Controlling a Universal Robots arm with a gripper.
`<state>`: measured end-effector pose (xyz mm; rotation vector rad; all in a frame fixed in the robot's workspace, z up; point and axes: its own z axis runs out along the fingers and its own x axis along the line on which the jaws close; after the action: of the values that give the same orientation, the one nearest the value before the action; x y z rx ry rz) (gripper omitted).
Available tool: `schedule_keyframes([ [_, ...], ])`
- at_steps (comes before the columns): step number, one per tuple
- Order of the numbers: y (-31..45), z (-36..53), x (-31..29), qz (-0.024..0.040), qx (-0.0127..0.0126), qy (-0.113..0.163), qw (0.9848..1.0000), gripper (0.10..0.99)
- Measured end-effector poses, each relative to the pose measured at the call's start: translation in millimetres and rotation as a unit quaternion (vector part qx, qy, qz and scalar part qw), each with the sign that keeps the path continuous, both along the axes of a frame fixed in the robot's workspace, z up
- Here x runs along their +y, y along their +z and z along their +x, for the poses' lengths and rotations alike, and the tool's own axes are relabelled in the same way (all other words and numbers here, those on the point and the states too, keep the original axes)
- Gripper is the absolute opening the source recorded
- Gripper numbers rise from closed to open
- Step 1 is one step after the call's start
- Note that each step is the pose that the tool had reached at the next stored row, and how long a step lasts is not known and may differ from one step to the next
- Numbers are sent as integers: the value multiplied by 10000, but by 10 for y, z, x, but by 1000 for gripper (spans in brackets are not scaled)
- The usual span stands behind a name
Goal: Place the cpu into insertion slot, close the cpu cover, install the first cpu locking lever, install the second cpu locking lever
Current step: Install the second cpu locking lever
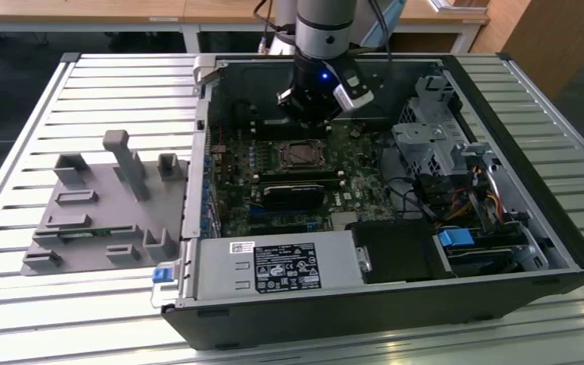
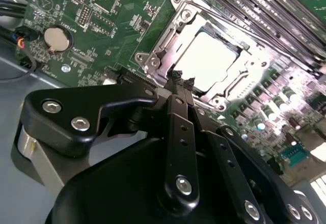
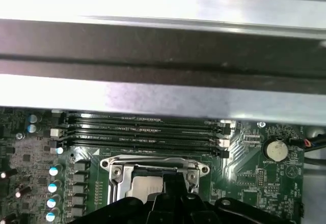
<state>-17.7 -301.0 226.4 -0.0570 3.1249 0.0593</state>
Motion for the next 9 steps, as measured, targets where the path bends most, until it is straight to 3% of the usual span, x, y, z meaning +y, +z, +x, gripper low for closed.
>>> schedule_keyframes([
  [4, 99, 0, 0, 0, 0, 0, 10000, 106],
  [9, 111, 0, -17, 0, 0, 0, 10000, 106],
])
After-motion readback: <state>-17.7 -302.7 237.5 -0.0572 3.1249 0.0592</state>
